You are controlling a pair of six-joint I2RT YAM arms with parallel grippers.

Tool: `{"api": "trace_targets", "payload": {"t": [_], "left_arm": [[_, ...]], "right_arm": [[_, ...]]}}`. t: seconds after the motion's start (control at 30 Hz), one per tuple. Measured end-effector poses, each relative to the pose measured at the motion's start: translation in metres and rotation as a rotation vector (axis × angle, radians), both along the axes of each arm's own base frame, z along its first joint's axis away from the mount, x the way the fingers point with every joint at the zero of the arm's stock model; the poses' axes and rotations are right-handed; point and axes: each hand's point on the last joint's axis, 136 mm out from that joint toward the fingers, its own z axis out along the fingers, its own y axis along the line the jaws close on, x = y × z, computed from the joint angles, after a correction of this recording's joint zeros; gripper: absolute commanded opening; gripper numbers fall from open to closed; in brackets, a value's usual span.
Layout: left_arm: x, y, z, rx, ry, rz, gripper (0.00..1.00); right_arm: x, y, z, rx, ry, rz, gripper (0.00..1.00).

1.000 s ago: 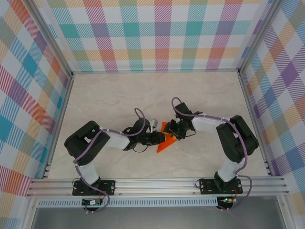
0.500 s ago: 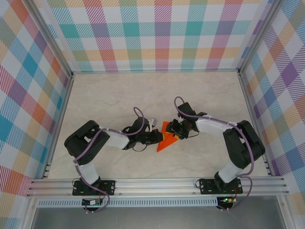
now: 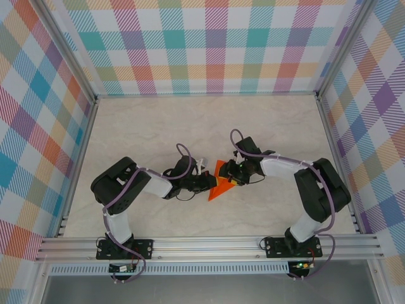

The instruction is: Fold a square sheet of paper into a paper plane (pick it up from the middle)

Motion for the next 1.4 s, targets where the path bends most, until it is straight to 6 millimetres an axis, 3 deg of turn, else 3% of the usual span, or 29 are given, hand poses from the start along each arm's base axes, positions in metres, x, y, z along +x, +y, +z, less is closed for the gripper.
{"api": "trace_targets", "payload": {"t": [0.27,0.53,0.67,0.73,1.0,1.13,1.3,1.4], "left_arm": [[0.0,-0.002,0.004,-0.022,-0.003,-0.012,0.0],[0.001,-0.004,0.008,-0.035,-0.026,-0.023,0.24],[0.001,-0.004,0.008,-0.031,-0.041,-0.032,0.27],[0.001,-0.004,0.008,-0.03,-0.048,-0.036,0.27],[0.001,-0.004,0.008,-0.024,-0.086,-0.059,0.07],[0.002,-0.004,0.007,-0.024,-0.087,-0.06,0.09],[0.004,-0.001,0.008,-0.023,-0.087,-0.049,0.25],[0.003,0.005,0.015,-0.027,-0.092,-0.041,0.29]], "right_arm": [[0.005,0.001,-0.006,-0.01,0.008,0.006,0.51],[0.005,0.0,-0.008,-0.012,0.015,0.005,0.52],[0.004,0.001,-0.008,-0.004,0.02,0.006,0.52],[0.005,0.001,-0.008,-0.003,0.022,0.006,0.52],[0.005,0.002,-0.008,0.004,0.021,0.007,0.52],[0.005,0.002,-0.008,0.003,0.022,0.005,0.52],[0.005,0.001,-0.008,0.001,0.021,0.005,0.52],[0.006,0.001,-0.008,-0.003,0.021,0.0,0.52]]}}
